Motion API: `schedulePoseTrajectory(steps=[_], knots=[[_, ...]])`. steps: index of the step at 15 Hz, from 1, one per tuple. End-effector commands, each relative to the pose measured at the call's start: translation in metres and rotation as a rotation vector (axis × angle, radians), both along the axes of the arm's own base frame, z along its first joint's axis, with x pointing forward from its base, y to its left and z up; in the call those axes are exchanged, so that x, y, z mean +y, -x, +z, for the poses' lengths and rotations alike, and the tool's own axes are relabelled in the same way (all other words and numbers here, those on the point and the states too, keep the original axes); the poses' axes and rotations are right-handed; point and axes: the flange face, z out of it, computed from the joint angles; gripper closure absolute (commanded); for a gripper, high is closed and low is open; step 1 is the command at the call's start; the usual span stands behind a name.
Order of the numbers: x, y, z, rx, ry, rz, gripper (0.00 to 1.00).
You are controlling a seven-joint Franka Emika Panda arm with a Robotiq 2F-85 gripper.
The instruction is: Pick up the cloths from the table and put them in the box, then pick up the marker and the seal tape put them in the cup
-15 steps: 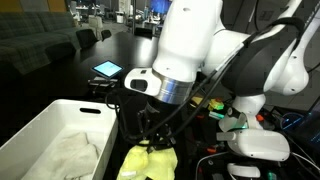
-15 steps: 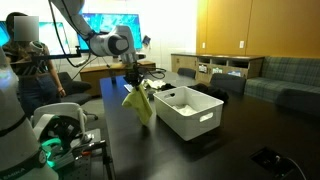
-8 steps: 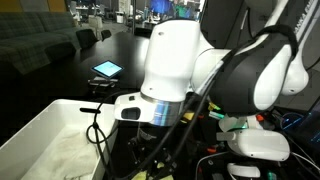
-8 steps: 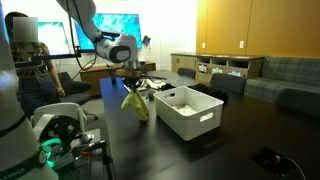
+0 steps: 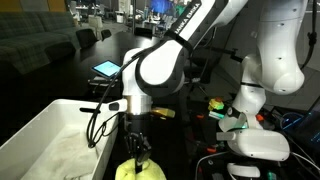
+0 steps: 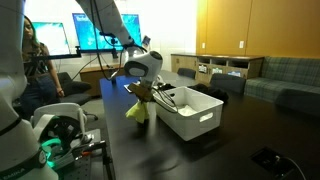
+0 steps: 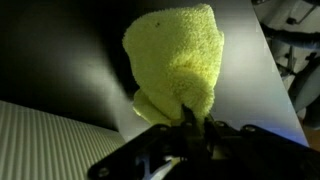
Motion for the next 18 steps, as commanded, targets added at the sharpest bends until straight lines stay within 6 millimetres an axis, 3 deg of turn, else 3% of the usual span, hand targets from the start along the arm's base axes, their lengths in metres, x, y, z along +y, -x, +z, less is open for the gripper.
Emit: schedulePoseTrajectory(steps=[1,3,4,5,11,14,15,18], knots=[[-0.028,0.005,-0.011,0.076,-0.066,-0.188,0.91],[-0.041,0.013,-0.015,0.094,-0.085,-0.303,0.92],[-0.045,0.018,-0.015,0.098,-0.089,-0.348,0.66],[-0.047,0.021,-0.017,0.096,-0.087,-0.385,0.65],[-0.065,0.048,0.002,-0.031,0.055,-0.544,0.2],[-0.061,0.064,0.011,-0.084,0.133,-0.64,0.01],[-0.056,0.068,0.01,-0.089,0.157,-0.685,0.0],[-0.032,0.086,-0.023,-0.114,0.242,-0.798,0.0]])
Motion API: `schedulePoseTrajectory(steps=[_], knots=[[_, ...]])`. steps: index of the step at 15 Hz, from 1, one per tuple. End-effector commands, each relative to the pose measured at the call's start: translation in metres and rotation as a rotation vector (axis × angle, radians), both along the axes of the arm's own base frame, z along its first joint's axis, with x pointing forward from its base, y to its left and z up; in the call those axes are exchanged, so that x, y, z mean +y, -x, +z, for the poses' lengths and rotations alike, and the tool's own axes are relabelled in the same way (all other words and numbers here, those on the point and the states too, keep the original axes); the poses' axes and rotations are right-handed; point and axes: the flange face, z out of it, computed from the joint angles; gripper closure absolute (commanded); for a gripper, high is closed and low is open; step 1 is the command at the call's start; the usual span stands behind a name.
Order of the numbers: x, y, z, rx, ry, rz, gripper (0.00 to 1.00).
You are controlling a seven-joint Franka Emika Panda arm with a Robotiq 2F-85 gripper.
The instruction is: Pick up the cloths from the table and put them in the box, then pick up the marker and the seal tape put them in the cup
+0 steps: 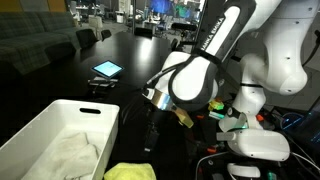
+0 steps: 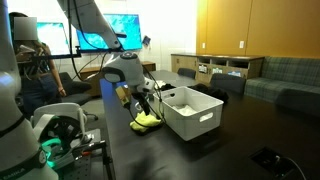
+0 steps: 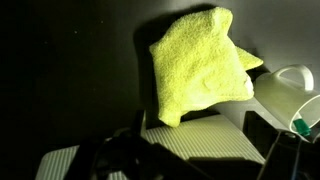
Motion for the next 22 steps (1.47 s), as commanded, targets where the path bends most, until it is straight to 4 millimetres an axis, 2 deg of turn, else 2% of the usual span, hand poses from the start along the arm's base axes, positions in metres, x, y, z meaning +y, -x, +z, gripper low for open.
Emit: schedulePoseTrajectory(steps=[1,3,5,9,12,15,19,21,22], knots=[[0.028,0.024,-0.033,-0.019,0.102,-0.125,0.0],[0.038,0.038,-0.062,0.004,0.155,-0.183,0.0],[0.048,0.044,-0.085,0.047,0.191,-0.23,0.0],[0.059,0.037,-0.111,0.091,0.281,-0.332,0.0],[0.09,0.021,-0.092,0.114,0.316,-0.386,0.0],[0.134,0.002,-0.048,0.115,0.352,-0.414,0.0],[0.191,-0.011,0.023,0.107,0.369,-0.356,0.0],[0.215,-0.014,0.045,0.108,0.363,-0.314,0.0],[0.223,-0.018,0.049,0.117,0.36,-0.309,0.0]])
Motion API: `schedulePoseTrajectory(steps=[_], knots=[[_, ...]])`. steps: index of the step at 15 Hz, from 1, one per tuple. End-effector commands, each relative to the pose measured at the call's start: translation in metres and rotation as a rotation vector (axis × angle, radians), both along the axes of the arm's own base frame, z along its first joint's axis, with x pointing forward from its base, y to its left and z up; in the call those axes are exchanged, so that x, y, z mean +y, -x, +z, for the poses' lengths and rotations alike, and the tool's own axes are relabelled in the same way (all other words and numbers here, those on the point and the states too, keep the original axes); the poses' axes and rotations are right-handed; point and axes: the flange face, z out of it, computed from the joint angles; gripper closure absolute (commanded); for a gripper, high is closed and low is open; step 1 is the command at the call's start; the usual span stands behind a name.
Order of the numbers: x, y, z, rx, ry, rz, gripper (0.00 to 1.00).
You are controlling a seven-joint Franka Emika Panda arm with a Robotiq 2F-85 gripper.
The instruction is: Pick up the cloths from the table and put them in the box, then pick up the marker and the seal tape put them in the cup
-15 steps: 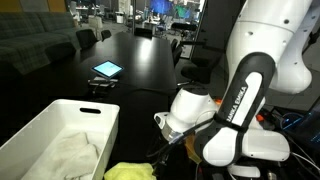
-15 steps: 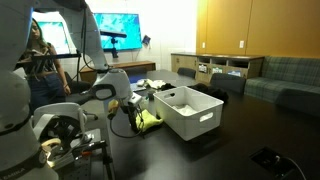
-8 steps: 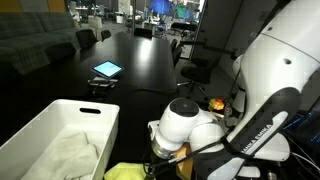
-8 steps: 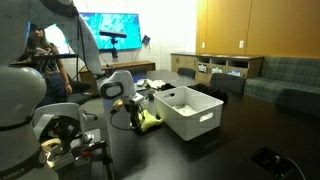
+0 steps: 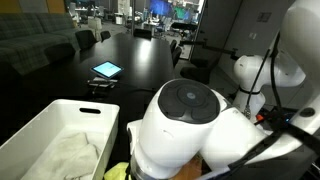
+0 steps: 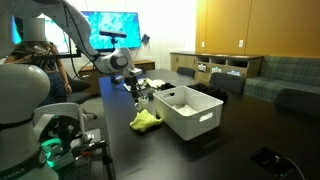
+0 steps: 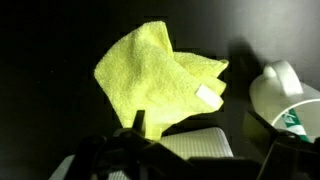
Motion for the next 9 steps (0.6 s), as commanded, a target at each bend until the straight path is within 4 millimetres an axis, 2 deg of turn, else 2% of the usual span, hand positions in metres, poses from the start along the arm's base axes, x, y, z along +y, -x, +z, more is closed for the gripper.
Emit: schedulePoseTrajectory(steps=[1,3,5,9], knots=[[0.024,-0.012,0.033,0.038,-0.037,0.017,0.0],[0.032,-0.016,0.032,0.078,-0.066,0.014,0.0],[0.037,-0.02,0.023,0.117,-0.097,0.01,0.0],[0.037,-0.035,-0.006,0.171,-0.096,-0.072,0.0]])
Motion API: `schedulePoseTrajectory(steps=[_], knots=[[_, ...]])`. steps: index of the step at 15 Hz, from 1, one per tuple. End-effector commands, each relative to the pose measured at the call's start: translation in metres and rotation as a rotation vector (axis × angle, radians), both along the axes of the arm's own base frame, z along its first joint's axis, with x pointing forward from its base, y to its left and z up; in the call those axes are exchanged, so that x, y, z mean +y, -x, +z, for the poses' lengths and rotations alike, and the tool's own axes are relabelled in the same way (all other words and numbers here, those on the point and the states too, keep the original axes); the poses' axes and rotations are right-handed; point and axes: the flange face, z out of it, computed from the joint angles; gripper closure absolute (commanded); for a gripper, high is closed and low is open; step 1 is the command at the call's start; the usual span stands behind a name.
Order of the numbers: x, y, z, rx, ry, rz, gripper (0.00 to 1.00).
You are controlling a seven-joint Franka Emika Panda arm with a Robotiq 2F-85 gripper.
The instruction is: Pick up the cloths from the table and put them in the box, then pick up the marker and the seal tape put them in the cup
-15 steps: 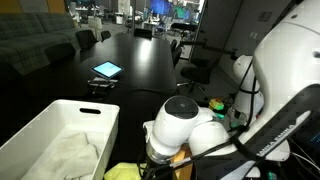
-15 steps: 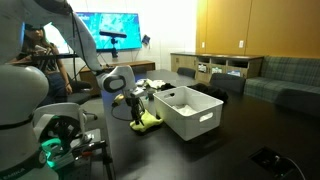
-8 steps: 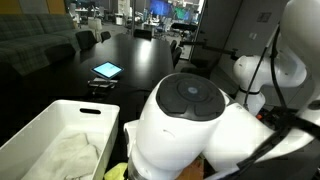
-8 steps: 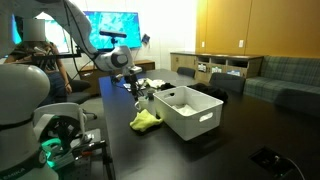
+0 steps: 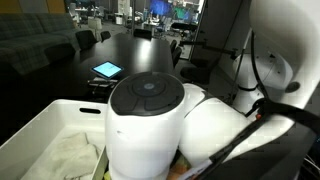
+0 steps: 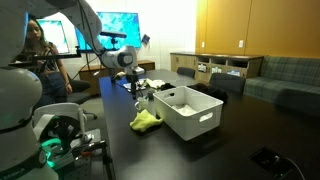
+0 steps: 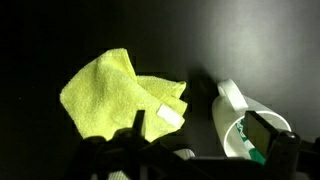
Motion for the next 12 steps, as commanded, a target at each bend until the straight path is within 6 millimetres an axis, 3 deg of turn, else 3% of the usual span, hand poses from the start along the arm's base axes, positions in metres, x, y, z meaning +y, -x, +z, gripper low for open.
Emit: schedulePoseTrajectory(steps=[1,7,12], knots=[[0.004,-0.018,-0.017,0.036,0.021,-0.067,0.0],[-0.012,-0.034,-0.039,0.004,0.136,-0.14,0.0],[-0.012,-0.044,-0.049,-0.009,0.193,-0.073,0.0]])
